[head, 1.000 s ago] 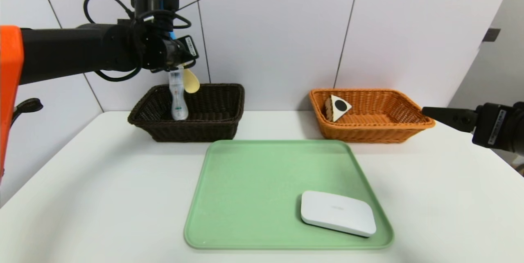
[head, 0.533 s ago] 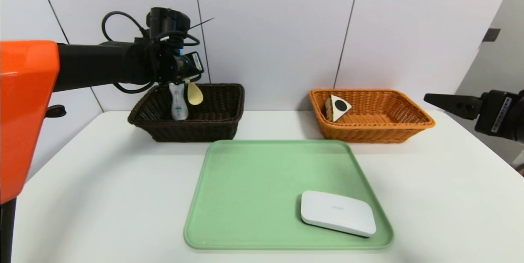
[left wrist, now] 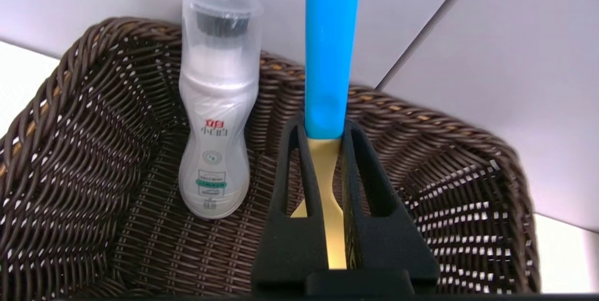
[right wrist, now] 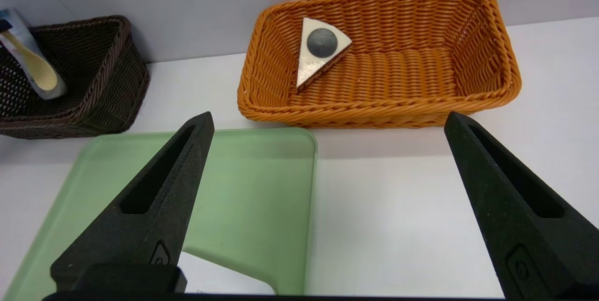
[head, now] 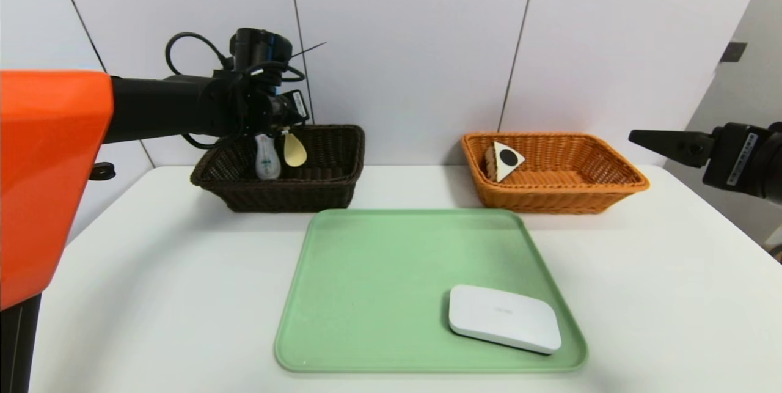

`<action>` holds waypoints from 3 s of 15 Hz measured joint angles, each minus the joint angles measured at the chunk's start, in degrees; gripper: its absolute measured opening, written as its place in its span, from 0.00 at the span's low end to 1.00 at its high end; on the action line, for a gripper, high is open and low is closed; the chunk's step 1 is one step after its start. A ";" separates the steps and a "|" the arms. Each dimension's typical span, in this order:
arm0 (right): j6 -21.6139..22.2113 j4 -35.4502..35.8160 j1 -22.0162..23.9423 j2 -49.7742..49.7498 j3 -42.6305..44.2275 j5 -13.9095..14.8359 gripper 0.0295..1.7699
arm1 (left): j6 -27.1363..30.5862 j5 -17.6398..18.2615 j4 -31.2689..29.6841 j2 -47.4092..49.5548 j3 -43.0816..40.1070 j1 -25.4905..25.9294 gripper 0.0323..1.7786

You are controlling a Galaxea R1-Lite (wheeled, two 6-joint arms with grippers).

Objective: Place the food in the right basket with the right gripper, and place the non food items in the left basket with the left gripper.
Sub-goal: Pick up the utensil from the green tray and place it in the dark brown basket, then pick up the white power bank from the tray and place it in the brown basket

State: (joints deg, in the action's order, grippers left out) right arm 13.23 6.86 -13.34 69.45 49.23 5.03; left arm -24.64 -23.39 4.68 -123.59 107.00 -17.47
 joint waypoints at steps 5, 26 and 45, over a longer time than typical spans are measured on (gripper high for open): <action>-0.04 0.02 0.00 0.87 1.22 -0.07 0.96 | -0.38 -0.09 -0.26 -0.34 -1.54 -0.02 0.07; -0.11 -0.52 -0.30 2.32 2.45 -0.18 0.96 | 3.39 -2.15 0.39 3.69 -3.44 -0.05 0.79; 0.68 0.00 -0.96 2.32 3.67 -0.30 0.96 | 39.24 64.16 -2.15 30.67 -31.39 -5.40 0.94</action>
State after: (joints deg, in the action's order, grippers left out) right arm 13.91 6.86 -14.30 71.77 52.89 4.73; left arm 14.60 40.77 2.54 -92.92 75.61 -22.87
